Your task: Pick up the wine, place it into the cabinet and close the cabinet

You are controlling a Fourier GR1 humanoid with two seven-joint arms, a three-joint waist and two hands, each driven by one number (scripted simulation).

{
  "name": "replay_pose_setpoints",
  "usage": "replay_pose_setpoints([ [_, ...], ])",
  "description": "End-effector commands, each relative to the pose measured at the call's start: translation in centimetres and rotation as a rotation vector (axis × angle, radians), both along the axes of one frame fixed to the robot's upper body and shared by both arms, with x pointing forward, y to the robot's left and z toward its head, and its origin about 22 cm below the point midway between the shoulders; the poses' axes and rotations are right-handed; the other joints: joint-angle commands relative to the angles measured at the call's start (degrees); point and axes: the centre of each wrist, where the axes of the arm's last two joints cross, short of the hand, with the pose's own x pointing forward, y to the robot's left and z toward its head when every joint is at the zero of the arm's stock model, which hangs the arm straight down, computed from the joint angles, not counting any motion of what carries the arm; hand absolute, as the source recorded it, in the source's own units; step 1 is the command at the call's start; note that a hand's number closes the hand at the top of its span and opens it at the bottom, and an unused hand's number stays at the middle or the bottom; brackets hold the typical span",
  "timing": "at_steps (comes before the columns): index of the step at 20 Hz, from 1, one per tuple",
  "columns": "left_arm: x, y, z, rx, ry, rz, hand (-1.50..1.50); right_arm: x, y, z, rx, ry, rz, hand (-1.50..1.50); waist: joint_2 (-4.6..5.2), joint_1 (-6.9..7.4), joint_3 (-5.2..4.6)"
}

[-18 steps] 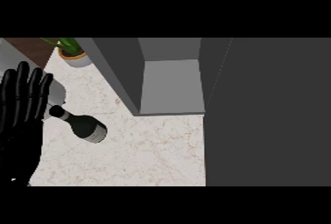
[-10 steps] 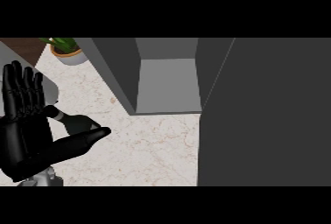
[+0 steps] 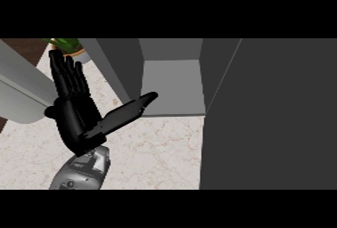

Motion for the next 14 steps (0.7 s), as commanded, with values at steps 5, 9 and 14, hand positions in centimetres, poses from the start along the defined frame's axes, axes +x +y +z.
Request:
replay_pose_setpoints([
  [5, 0.1, -5.1, 2.4, -0.041, -0.009, -0.008, -1.50, -1.9, 0.6, 3.2, -0.001, 0.010, 0.014, -1.50, -0.10, 0.96, -0.01],
  [9, 1.9, -3.6, 3.2, -0.040, -0.029, 0.020, -1.50, -1.2, 1.5, 4.2, 0.009, 0.010, 0.008, -1.50, 0.03, 1.01, -0.06],
  [14, -0.3, -4.7, 3.1, -0.069, -0.033, 0.068, -1.50, -3.0, 1.0, 5.9, -0.002, 0.014, 0.006, -1.50, -0.21, 1.21, -0.03],
])
